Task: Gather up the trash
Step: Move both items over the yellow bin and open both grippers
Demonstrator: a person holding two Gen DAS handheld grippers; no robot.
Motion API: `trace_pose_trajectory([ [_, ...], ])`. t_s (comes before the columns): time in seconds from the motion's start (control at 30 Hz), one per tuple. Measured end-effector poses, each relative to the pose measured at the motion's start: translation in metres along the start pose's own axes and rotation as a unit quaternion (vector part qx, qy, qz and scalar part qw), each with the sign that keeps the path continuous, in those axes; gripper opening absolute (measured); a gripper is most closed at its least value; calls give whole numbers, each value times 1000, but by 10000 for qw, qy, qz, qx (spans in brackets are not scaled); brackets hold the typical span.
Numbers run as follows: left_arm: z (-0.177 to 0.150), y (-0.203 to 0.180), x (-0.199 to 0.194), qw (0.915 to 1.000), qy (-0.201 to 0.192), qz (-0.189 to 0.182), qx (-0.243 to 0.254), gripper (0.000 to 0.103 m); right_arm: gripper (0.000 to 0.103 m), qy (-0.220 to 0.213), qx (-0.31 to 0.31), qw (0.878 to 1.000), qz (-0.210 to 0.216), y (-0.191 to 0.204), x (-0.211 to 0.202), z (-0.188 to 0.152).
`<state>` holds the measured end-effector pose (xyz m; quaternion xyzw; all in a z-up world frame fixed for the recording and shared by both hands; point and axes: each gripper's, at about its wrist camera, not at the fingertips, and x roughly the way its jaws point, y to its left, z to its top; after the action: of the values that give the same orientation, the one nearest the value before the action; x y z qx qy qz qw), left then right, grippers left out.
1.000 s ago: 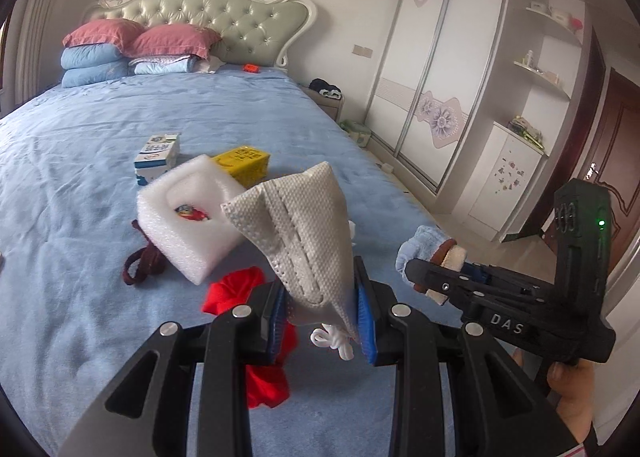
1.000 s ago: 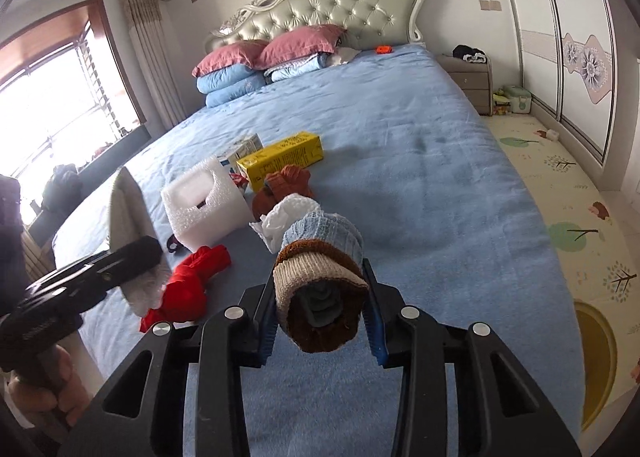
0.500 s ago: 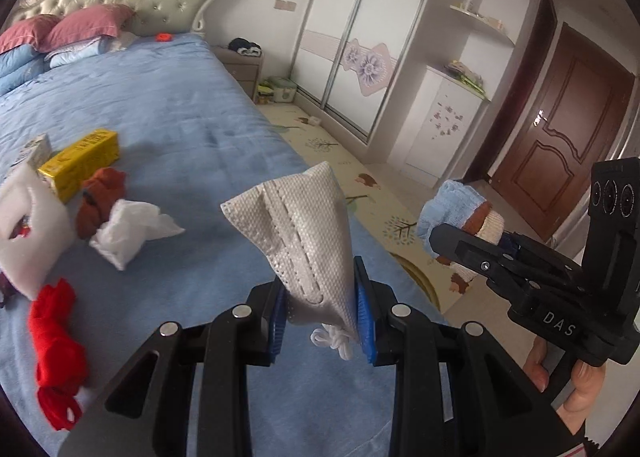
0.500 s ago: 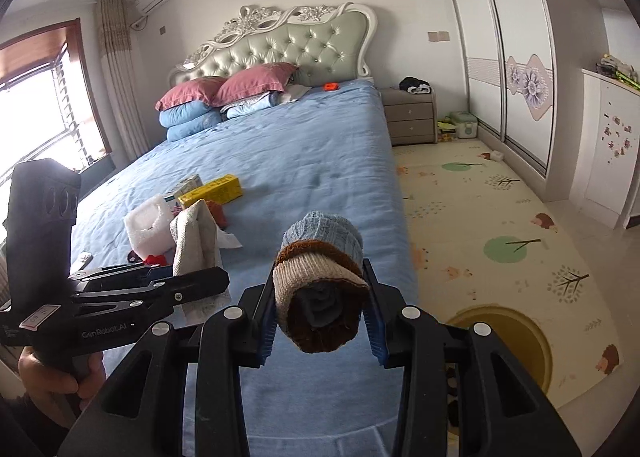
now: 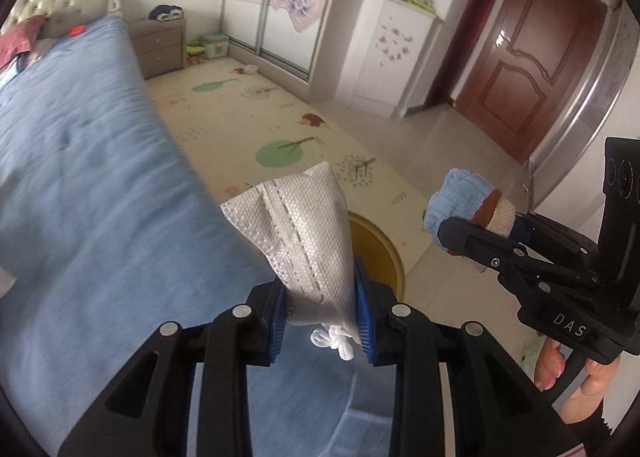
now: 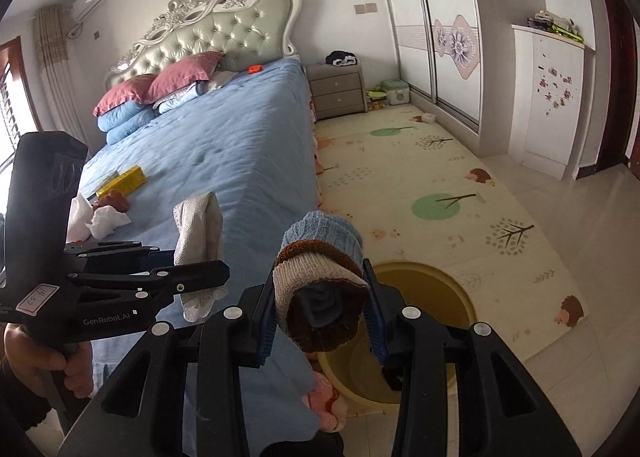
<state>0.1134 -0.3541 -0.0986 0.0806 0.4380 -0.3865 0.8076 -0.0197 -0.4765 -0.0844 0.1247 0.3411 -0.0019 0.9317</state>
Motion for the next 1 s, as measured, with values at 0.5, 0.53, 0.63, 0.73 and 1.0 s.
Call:
trace_pose_trajectory([
  [0.5, 50, -18, 125, 9870, 1520, -523, 33, 31, 37, 843, 556, 9946, -225, -89, 51, -29],
  [0.53, 53, -20, 131, 9866, 1554, -501, 35, 31, 37, 896, 582, 9940, -216, -93, 56, -31],
  [0.63, 58, -23, 146, 9843, 1693, -487, 31, 31, 37, 1019, 640, 9925, -223, -99, 67, -35],
  [0.73, 58, -21, 157, 9804, 1898, -520, -47, 31, 37, 1116, 680, 9912, -220, -104, 77, -37],
  [1.0, 58, -16, 170, 9762, 2067, -627, -185, 31, 40, 1283, 669, 9893, -204, -107, 94, -39],
])
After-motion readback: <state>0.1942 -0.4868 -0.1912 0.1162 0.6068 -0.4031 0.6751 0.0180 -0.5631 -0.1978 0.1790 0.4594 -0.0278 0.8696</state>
